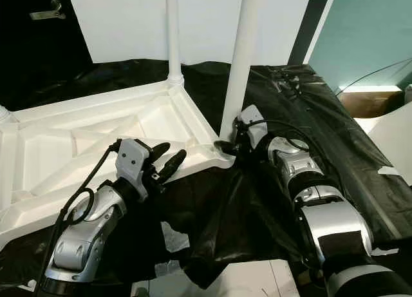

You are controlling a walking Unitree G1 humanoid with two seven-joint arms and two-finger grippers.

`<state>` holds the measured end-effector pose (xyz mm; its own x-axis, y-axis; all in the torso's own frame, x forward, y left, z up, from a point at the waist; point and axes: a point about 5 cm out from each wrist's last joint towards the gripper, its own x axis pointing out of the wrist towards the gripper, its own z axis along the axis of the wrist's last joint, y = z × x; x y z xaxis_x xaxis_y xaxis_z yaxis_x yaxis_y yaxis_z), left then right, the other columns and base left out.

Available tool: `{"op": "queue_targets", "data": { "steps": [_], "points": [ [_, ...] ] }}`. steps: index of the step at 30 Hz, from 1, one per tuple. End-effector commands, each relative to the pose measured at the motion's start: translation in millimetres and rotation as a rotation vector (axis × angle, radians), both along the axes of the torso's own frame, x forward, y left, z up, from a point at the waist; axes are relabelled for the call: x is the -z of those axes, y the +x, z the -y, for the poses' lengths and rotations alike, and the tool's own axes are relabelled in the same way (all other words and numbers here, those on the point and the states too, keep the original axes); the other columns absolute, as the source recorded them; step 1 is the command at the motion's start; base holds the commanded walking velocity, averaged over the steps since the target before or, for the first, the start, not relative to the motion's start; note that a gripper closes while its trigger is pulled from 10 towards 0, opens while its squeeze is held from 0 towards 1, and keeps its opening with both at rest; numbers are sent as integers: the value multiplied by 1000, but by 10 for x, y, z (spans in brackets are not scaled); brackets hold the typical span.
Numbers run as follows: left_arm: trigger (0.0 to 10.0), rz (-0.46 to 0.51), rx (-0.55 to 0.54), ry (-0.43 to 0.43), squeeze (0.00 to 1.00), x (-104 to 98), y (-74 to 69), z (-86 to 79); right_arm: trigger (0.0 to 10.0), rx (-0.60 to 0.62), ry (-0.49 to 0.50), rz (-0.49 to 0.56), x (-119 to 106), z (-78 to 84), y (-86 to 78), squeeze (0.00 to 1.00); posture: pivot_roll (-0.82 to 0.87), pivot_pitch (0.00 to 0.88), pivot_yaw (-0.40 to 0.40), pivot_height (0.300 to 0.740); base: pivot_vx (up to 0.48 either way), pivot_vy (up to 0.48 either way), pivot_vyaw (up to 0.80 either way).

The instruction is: Building children table

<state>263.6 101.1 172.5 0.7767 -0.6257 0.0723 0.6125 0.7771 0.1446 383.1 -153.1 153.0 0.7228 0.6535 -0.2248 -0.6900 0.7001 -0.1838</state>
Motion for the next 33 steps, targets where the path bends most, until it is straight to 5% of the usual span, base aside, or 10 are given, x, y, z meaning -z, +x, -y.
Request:
{"op": "queue_targets", "data": {
  "steps": [1, 4, 13, 16, 22, 33],
  "points": [
    [10000, 3, -65, -8, 0, -3, -5, -33, 10000, 70, -39, -64, 172, 96, -39, 0, 127, 0, -60, 740, 0, 0, 0],
    [10000, -13, -47, -12, 0, 11, -19, -15, 10000, 259, 107, -102, 149, 27, 35, 0, 104, 2, -40, 740, 0, 0, 0],
    [10000, -34, -17, -7, 0, 51, -64, 31, 10000, 362, 185, -97, 183, -256, 20, 0, 95, 15, -31, 740, 0, 0, 0],
    [10000, -44, -17, -10, 0, 66, -81, 42, 10000, 533, 233, -127, 253, -432, -35, 0, 101, 18, -35, 740, 0, 0, 0],
    [10000, -55, -18, -16, 0, 82, -110, 56, 10000, 694, 300, -102, 231, -517, -75, 0, 110, 22, -37, 740, 0, 0, 0],
    [10000, -59, -34, -13, 0, 89, -145, 17, 10000, 704, 381, -8, 120, -445, -108, 0, 126, 9, -41, 740, 0, 0, 0]
  ]
}}
